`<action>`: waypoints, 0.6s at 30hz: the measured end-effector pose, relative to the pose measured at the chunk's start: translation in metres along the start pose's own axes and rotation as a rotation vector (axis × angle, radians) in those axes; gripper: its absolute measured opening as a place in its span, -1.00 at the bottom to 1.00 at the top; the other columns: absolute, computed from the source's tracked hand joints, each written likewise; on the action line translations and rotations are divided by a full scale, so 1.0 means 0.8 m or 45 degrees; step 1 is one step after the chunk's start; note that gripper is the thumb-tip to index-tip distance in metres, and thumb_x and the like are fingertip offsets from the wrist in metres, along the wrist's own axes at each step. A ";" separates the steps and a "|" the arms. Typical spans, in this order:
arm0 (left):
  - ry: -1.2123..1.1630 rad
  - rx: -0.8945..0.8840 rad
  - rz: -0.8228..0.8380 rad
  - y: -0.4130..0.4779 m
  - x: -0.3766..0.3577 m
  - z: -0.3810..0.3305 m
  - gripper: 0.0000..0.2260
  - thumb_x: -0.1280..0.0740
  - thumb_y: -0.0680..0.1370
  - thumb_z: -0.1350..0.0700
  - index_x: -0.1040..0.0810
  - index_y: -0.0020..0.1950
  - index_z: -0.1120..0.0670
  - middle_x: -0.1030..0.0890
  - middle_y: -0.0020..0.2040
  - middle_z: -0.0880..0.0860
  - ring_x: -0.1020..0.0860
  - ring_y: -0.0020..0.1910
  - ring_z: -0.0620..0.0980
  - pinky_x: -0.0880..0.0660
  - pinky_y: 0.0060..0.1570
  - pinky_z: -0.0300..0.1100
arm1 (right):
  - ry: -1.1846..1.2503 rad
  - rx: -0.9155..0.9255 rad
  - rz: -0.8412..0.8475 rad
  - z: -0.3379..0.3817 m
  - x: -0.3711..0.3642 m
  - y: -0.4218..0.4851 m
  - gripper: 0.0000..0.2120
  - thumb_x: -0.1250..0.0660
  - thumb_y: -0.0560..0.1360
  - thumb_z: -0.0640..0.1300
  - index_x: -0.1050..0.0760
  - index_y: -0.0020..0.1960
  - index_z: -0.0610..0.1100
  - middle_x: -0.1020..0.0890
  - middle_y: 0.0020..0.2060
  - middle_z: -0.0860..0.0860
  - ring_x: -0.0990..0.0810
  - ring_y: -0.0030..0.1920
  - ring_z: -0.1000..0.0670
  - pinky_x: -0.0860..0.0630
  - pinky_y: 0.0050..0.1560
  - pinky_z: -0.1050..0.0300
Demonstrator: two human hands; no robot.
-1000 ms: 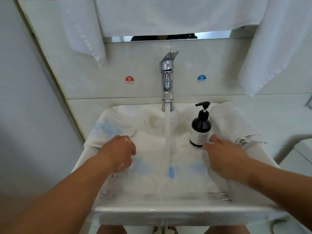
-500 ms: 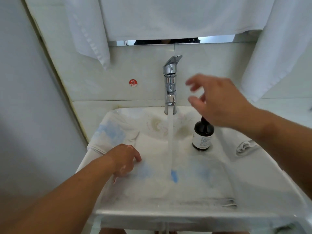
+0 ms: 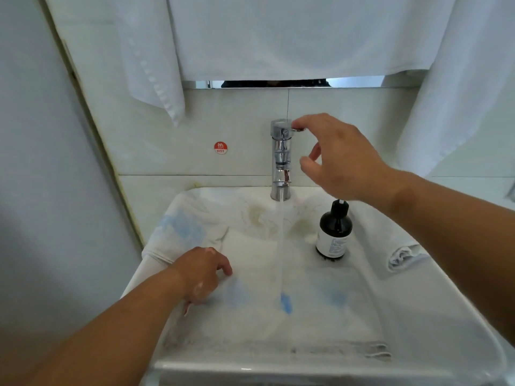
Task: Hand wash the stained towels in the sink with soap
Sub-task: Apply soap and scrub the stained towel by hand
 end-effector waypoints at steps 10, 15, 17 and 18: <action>-0.004 -0.013 0.000 0.005 0.002 -0.004 -0.62 -0.21 0.61 0.26 -0.59 0.33 -0.07 -0.55 0.35 -0.02 -0.51 0.32 -0.05 -0.34 0.25 -0.33 | 0.432 -0.992 0.285 -0.138 -0.095 -0.146 -0.12 -0.55 0.38 -0.15 -0.16 0.58 -0.05 -0.43 0.44 -0.01 -0.48 0.35 -0.07 -0.43 0.21 0.05; -0.003 -0.002 0.001 0.002 -0.001 0.001 -0.65 -0.23 0.61 0.20 -0.61 0.29 -0.12 -0.57 0.33 -0.05 -0.52 0.29 -0.07 -0.37 0.25 -0.32 | 0.493 -0.825 0.396 -0.144 -0.137 -0.128 -0.31 -0.61 0.34 -0.03 -0.33 0.35 0.06 -0.60 0.14 0.04 -0.57 0.16 -0.08 -0.47 0.12 0.03; -0.018 -0.001 -0.020 0.002 0.000 0.001 -0.70 -0.26 0.61 0.14 -0.61 0.27 -0.12 -0.58 0.30 -0.07 -0.52 0.27 -0.09 -0.37 0.20 -0.34 | 0.421 -0.736 0.371 -0.138 -0.137 -0.119 -0.34 -0.60 0.36 0.02 -0.34 0.34 0.06 -0.59 0.08 0.07 -0.55 0.11 -0.06 -0.42 0.06 0.09; -0.032 0.001 -0.031 0.002 0.001 0.002 -0.72 -0.28 0.60 0.11 -0.62 0.25 -0.12 -0.59 0.28 -0.08 -0.53 0.25 -0.09 -0.37 0.18 -0.35 | 0.395 -0.694 0.357 -0.133 -0.136 -0.115 -0.37 -0.59 0.37 0.04 -0.34 0.32 0.06 -0.58 0.06 0.07 -0.54 0.08 -0.06 -0.40 0.03 0.10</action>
Point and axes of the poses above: each hand's wrist, its own y-axis towards the middle knuckle, its own x-axis out of the back of the hand, z = x × y, the point moved 7 cm from there along y, towards the middle knuckle
